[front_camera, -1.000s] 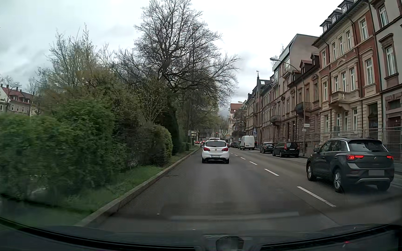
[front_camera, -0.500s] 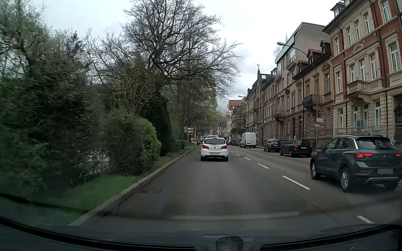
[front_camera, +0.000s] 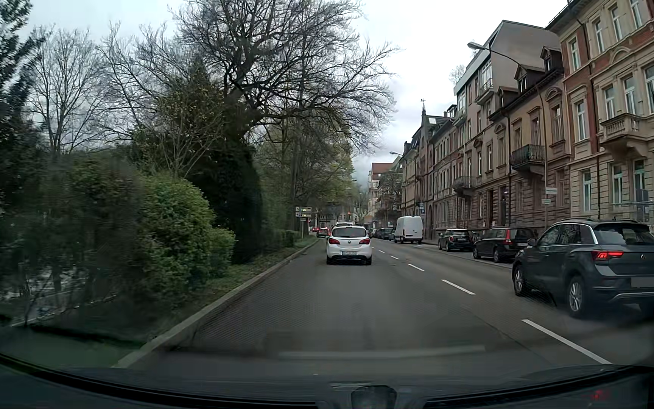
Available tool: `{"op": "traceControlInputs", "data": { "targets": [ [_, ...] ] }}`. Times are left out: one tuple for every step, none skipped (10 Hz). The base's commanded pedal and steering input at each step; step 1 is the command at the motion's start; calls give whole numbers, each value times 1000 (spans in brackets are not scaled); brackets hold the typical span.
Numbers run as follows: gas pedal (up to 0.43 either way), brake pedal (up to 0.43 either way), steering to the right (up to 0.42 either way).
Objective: Follow the waypoints while adhering to traffic rules and regulations
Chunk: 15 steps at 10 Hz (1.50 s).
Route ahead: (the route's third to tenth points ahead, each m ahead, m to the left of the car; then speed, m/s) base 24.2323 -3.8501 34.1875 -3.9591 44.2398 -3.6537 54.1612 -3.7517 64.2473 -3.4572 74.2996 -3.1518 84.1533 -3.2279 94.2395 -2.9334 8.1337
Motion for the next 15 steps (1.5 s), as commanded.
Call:
{"op": "traceControlInputs", "data": {
  "targets": [
    [87, 0, 0],
    [87, 0, 0],
    [87, 0, 2],
    [87, 0, 5],
    [87, 0, 7],
    [87, 0, 7],
    [87, 0, 6],
    [87, 0, 4],
    [87, 0, 3],
    [87, 0, 2],
    [87, 0, 2],
    [87, 0, 2],
    [87, 0, 2],
    [87, 0, 2],
    [87, 0, 2]
  ]
}}
